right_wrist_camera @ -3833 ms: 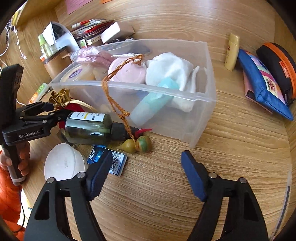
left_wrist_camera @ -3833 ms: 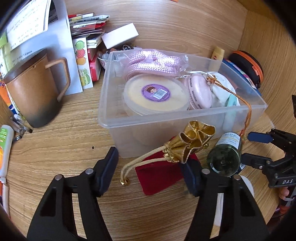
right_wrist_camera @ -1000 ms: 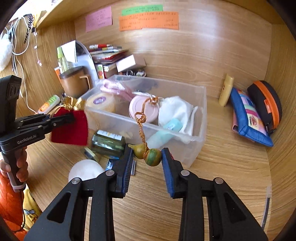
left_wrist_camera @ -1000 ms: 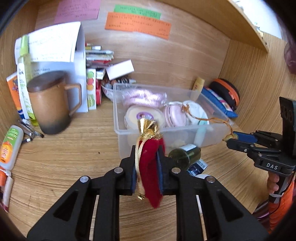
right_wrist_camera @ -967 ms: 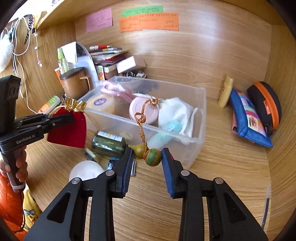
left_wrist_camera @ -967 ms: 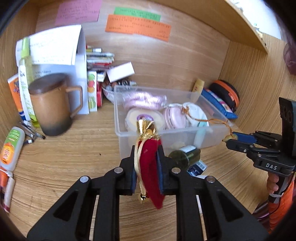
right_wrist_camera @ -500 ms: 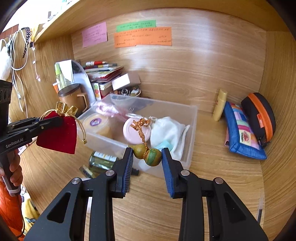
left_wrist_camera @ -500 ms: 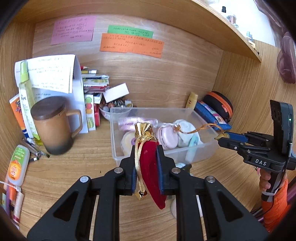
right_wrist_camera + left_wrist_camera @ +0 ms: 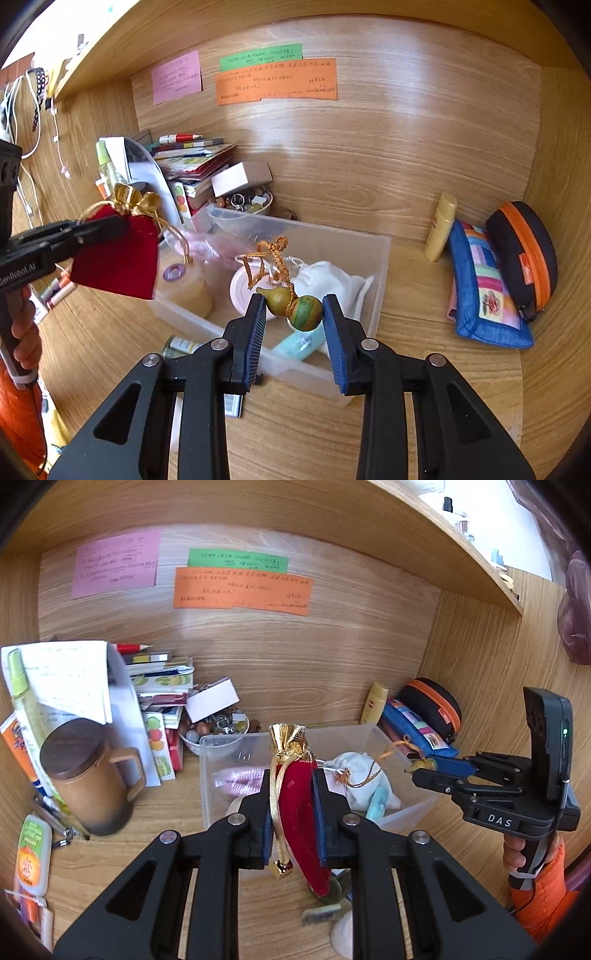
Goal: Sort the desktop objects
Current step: 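Lift the red pouch and gourd charm with both tools and carry them over the bin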
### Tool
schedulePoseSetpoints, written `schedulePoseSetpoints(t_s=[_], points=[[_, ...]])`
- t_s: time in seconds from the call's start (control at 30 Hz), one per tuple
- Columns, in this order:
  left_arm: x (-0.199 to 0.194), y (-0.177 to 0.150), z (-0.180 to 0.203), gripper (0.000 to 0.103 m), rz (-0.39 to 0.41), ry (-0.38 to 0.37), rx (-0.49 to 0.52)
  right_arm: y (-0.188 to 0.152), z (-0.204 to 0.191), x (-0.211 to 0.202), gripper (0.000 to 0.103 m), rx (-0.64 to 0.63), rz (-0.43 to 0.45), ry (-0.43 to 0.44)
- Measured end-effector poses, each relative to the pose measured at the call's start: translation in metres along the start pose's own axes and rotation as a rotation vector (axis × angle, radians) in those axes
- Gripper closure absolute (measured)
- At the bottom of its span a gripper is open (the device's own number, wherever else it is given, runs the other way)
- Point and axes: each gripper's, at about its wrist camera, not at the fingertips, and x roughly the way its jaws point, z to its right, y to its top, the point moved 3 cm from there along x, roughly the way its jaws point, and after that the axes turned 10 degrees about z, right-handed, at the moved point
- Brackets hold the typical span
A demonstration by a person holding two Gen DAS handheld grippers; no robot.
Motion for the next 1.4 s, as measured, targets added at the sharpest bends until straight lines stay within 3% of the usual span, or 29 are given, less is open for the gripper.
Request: schedulePoseSetpoints(t_s=[0.23,0.63,1.0,1.23,1.3,1.4], points=[[0.026,0.005,0.006,0.086,-0.029,-0.020,0.008,0.012,0.001,0.014,0.074,-0.003,0.004,0.012],[0.071,-0.013,0.015,0.086,-0.111,-0.048,0.018,-0.009,0.008,0.046,0.074,0.022,-0.078,0.030],[0.083,-0.029,0.016,0.086,-0.155,-0.028,0.066,-0.019,0.008,0.063,0.074,0.043,-0.142,0.034],[0.084,-0.032,0.016,0.086,-0.158,-0.005,0.091,-0.020,0.008,0.061,0.074,0.034,-0.126,0.019],[0.084,-0.032,0.017,0.084,-0.158,0.000,0.101,-0.020,0.006,0.061,0.074,0.020,-0.123,0.016],[0.083,-0.032,0.019,0.071,-0.151,0.002,0.114,-0.019,0.003,0.060,0.074,0.010,-0.118,0.016]])
